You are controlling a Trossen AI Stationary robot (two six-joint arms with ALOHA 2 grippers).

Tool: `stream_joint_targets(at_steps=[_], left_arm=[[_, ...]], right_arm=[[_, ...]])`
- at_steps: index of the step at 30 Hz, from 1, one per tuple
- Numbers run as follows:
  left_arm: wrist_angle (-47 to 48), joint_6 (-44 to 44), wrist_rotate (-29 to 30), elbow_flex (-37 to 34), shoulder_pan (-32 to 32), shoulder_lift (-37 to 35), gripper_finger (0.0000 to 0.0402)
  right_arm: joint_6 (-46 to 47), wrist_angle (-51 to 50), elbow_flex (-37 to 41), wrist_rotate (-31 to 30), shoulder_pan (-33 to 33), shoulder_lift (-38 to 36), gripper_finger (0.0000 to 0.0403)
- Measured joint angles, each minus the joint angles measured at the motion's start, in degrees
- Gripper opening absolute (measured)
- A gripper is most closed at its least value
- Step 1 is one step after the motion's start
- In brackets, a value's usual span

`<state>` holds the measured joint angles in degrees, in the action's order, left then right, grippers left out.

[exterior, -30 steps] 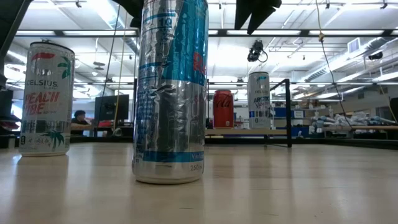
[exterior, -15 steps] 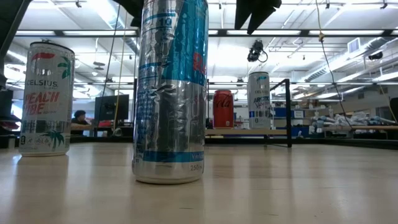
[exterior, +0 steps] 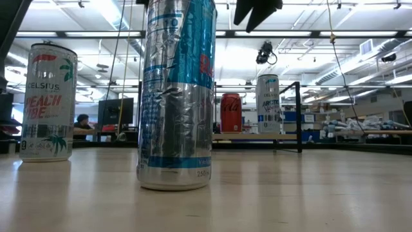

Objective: Place canned beverage on shelf
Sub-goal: Align the red and black soda can with the red and black soda can on the shelf

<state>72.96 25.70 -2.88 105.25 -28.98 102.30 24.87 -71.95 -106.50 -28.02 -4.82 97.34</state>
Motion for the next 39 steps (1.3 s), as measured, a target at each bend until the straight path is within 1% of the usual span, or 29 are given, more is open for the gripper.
stream_joint_targets(at_steps=[4,10,12,16,19,27,33,36,39], left_arm=[[6.66,-2.42,-0.12,6.30,1.28,0.00,0.0354],[16.50,-3.98,-0.09,15.05,2.58,0.00,0.0354],[16.84,-4.51,-0.17,16.62,2.64,-0.32,0.0354],[16.79,-5.24,-0.47,17.96,2.45,-2.45,0.0354],[16.89,-5.60,-0.61,17.81,1.86,-4.17,0.0354],[17.03,-7.09,-1.59,17.71,1.91,-5.70,0.0354],[17.06,-5.74,-1.61,17.71,1.53,-5.68,0.0354],[17.08,-5.56,-1.56,17.71,1.38,-5.68,0.0354],[17.05,-5.60,-1.56,17.71,1.40,-5.77,0.0354]], right_arm=[[-2.80,2.75,0.00,0.23,0.06,0.00,0.0346],[-3.56,6.65,0.00,0.27,1.67,0.00,0.0346],[-4.09,7.46,0.00,0.53,2.51,0.00,0.0346],[-6.02,10.26,0.00,2.24,4.77,0.28,0.0346],[-9.23,13.20,0.02,4.46,6.85,1.55,0.0346],[-18.75,27.45,0.02,12.47,11.98,7.49,0.0346],[-25.25,30.65,0.02,13.29,13.90,11.38,0.0346],[-27.95,33.78,0.02,13.69,14.70,13.66,0.0346],[-29.93,37.28,0.04,15.59,15.57,15.45,0.0346]])
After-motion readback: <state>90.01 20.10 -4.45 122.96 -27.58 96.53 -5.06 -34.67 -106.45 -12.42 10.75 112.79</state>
